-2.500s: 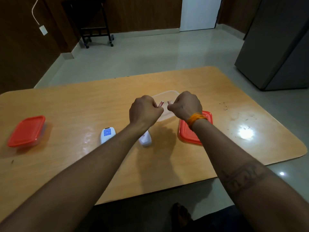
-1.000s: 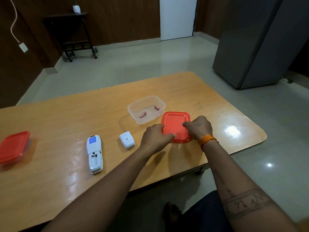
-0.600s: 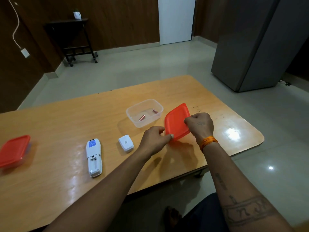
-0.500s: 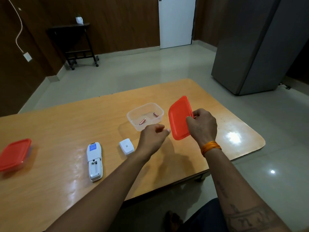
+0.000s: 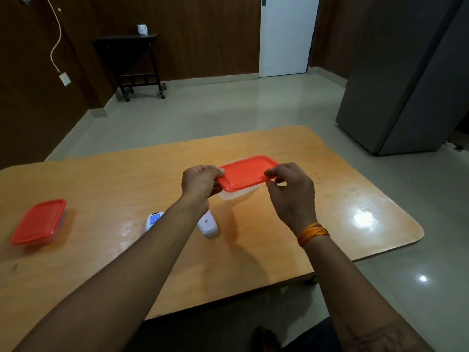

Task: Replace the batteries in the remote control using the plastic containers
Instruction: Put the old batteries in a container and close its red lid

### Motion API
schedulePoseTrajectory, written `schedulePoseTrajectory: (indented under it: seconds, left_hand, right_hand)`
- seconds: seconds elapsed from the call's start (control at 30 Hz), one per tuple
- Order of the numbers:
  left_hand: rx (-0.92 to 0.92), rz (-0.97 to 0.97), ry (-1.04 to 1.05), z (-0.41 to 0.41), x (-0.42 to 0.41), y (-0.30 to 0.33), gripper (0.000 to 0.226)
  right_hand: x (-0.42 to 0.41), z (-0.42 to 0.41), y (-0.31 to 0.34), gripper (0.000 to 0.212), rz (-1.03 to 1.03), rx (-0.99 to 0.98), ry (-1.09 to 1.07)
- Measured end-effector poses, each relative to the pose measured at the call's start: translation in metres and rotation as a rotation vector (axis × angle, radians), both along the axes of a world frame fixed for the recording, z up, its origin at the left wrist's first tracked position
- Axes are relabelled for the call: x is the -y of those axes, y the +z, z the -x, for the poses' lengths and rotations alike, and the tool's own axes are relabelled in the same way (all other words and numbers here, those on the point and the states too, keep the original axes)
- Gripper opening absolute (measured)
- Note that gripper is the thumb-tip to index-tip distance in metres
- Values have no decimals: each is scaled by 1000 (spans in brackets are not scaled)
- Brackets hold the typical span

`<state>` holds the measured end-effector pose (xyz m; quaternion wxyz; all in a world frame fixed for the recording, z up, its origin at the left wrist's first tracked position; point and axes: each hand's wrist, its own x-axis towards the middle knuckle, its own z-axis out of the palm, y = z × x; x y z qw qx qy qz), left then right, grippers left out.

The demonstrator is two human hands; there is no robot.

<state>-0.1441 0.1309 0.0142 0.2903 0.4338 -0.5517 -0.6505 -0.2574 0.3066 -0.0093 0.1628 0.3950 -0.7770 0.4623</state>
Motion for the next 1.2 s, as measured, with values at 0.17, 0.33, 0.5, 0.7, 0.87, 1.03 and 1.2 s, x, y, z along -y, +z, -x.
schedulePoseTrajectory:
  seconds: [0.17, 0.33, 0.5, 0.7, 0.87, 1.03, 1.2]
  left_hand:
    - [-5, 37, 10, 1, 15, -3, 22]
    - [46, 157, 41, 9, 38, -8, 14]
    - [200, 329, 71, 25, 64, -15, 13]
    - [397, 425, 33, 39, 78, -28, 9]
    - [381, 366, 9, 42, 87, -40, 8]
    - [334, 218, -14, 40, 85, -48, 13]
    - [214, 0, -37, 35, 80, -52, 9]
  right_hand:
    - [29, 20, 6, 24, 210, 461, -137]
    - [46, 42, 11, 22, 294, 819, -152]
    - [66, 52, -10, 8, 206, 852, -214]
    - [83, 63, -30, 16, 172, 859, -234]
    - [89, 69, -38, 17, 169, 906, -242]
    - [89, 67, -41, 6, 171, 890, -237]
    - [87, 62, -44, 13, 162, 906, -223]
